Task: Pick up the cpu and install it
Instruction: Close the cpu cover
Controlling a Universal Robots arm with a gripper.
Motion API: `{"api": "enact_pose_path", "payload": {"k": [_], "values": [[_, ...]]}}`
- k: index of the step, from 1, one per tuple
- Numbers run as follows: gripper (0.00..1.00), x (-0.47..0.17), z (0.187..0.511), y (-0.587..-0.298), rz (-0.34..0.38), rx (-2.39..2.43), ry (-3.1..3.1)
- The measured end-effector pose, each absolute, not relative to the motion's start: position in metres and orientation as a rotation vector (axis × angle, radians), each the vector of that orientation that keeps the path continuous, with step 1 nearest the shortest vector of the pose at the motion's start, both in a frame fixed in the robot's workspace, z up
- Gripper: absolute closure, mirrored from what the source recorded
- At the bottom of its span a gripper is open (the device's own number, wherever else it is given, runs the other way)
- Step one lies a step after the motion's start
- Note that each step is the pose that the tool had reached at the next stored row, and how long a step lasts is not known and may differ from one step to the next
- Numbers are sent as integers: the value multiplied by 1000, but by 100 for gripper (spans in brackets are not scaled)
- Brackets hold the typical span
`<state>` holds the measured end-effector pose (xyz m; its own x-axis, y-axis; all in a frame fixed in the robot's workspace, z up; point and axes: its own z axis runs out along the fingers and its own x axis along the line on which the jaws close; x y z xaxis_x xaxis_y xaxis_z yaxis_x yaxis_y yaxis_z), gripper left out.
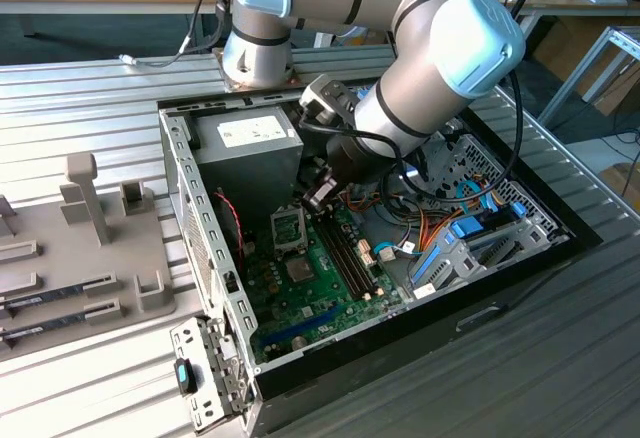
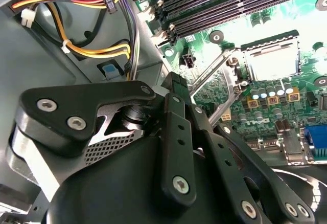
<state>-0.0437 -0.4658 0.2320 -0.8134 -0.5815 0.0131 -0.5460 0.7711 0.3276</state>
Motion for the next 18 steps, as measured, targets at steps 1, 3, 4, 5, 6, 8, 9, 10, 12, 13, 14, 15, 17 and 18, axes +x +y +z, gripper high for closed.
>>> {"api": "enact_pose_path", "payload": {"k": [1,3,4,5,6,8,9,10,12,13,14,15,17,18], "values": [[89,-44,232,-466,-474,914,-2847],[89,-44,232,-466,-472,925,-2842],[89,-44,233,-466,-472,930,-2840],[89,-44,233,-466,-472,934,-2838],[89,-44,233,-466,-472,939,-2836],[89,-44,234,-466,-471,947,-2833],[89,-44,235,-466,-471,951,-2831],[89,-44,235,-466,-470,956,-2829],[89,-44,235,-466,-470,966,-2824],[89,-44,235,-466,-469,971,-2822],[89,-44,235,-466,-468,980,-2818],[89,-44,235,-466,-467,988,-2814],[89,-44,238,-466,-469,990,-2813],[89,-44,240,-466,-470,991,-2813]]}}
